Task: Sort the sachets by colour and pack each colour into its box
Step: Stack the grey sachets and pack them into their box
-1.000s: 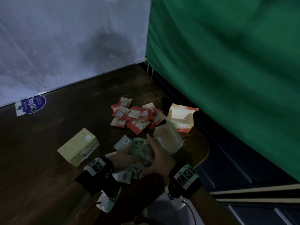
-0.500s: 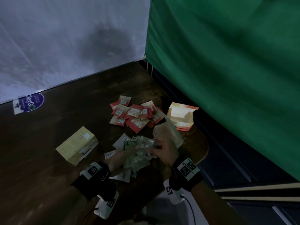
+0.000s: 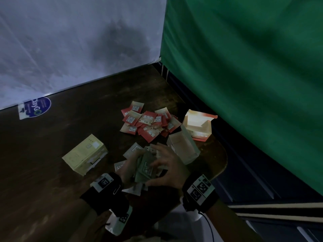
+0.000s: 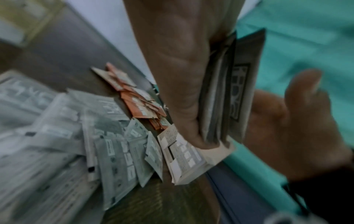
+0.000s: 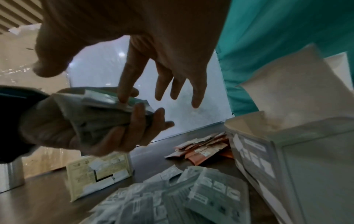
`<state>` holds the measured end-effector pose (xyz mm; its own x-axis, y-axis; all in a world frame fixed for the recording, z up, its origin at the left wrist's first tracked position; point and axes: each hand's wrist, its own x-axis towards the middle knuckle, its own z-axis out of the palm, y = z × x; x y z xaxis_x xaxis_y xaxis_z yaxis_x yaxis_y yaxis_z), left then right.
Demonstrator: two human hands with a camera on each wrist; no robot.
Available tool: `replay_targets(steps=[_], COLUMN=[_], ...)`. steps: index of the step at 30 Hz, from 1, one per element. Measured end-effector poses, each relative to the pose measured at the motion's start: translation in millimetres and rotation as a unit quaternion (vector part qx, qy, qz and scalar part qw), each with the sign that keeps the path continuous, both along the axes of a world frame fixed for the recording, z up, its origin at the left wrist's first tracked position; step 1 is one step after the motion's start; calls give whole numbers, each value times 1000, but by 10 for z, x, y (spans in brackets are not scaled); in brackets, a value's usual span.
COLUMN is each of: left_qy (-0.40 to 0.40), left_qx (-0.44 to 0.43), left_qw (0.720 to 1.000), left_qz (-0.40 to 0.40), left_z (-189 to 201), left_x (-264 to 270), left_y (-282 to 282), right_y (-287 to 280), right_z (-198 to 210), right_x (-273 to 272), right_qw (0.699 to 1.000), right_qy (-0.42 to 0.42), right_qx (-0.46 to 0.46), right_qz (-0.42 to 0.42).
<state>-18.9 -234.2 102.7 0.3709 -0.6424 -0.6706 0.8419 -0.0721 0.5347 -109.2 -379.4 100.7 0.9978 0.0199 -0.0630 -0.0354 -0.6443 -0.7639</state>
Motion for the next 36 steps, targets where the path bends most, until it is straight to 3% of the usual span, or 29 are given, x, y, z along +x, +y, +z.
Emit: replay_targets(steps=[5, 11, 17, 21, 24, 30, 33, 36], left_qy=[-27, -2, 2, -9, -35, -66, -62, -63], left_qx=[12, 24, 12, 2, -10, -18, -44, -50], left_qw=[999, 997, 991, 994, 996, 991, 992, 993], left_qz=[-42, -67, -133, -112, -84, -112, -103, -82], left_z=[65, 133, 230, 203, 145, 90, 76, 99], left_x=[-68, -5, 16, -48, -104, -90, -35, -68], left_y=[-103, -54, -3, -46, -100, -129, -149, -273], right_y=[113, -6, -45, 4, 122, 189, 193, 257], right_z=[12, -4, 44, -16, -96, -129, -150, -255], right_x=[129, 141, 87, 72, 49, 55, -15, -104], right_qw=[996, 999, 995, 994, 996, 995, 986, 974], right_qy=[79, -2, -14, -18, -42, -51, -69, -110], right_qx=[36, 53, 100, 108, 74, 72, 63, -64], right_qz=[5, 6, 6, -4, -14, -53, -136, -186])
